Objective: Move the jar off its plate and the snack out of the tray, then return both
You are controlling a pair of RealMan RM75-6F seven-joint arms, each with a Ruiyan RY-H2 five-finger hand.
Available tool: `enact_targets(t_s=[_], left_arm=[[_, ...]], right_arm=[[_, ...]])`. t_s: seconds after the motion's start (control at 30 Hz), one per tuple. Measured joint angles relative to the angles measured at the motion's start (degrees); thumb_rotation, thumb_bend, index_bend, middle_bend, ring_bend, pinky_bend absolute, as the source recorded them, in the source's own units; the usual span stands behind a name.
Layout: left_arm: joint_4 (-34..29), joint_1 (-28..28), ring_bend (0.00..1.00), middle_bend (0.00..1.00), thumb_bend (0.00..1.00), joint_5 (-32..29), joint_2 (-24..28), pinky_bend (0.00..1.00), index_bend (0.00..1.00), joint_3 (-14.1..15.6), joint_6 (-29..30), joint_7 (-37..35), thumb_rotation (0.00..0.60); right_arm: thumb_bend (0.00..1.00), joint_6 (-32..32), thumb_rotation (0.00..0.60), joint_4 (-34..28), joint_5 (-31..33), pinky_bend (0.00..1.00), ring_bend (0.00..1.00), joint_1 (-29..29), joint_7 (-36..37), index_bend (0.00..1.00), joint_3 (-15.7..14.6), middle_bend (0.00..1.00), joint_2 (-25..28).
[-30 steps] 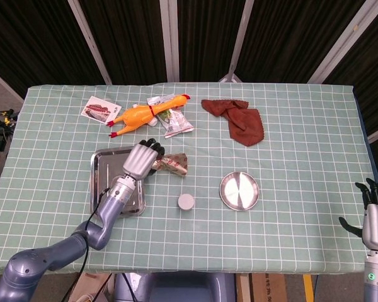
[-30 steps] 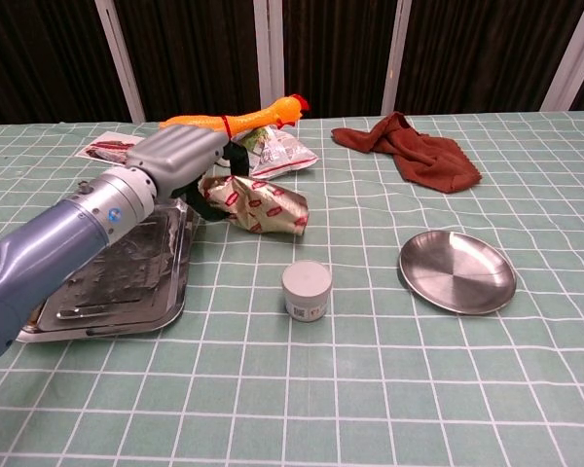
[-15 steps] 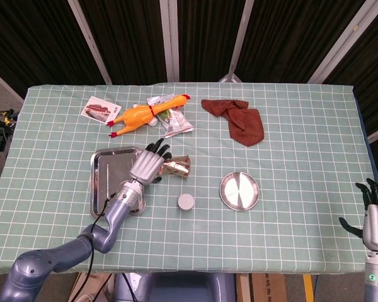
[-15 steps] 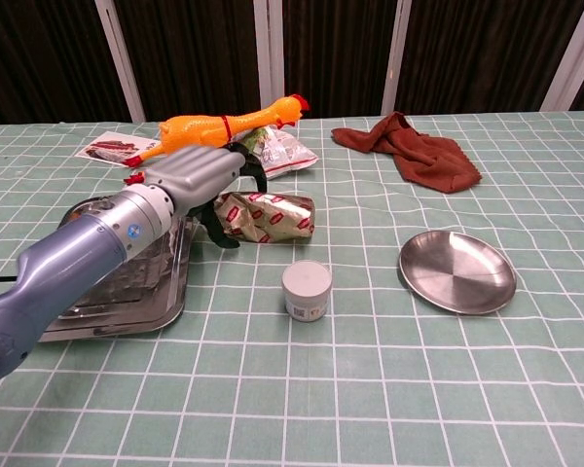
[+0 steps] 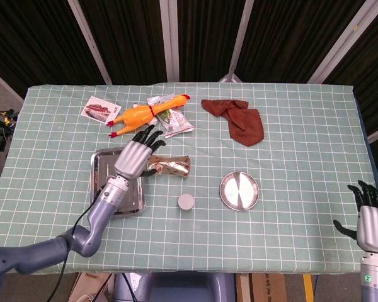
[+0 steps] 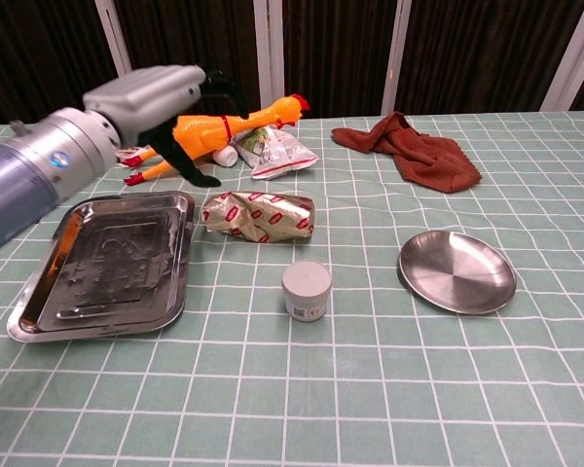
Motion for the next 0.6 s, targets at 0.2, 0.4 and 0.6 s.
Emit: enact_targets(t_s=[0.2, 0.4, 0.6], left_arm=[[-17.08, 8.12, 0.01, 0.11, 0.17, 0.98, 15.90, 0.17, 0.29, 0.92, 7.08, 0.73, 0.600], [-22.30, 18.56, 0.01, 0.11, 0.17, 5.86, 28.03, 0.17, 0.29, 5.23, 16.44, -3.48, 0.600], [-20.94, 25.31, 0.01, 0.11, 0.17, 11.16, 31.12, 0.17, 0.29, 10.24, 23.16, -9.12, 0.600]], right_arm=[[0.12, -3.86, 0.600, -1.99, -2.06, 0.00, 0.12, 1.04, 0.55, 0.24, -2.08, 0.14, 0.53], [0.13, -7.84, 0.600, -5.50, -3.64, 0.00, 0.12, 4.36, -1.67, 0.24, -2.38, 0.14, 0.71], [0.09, -11.46, 0.600, -11.43, -5.07, 0.00, 0.12, 8.60, -7.07, 0.24, -1.38, 0.14, 0.23]])
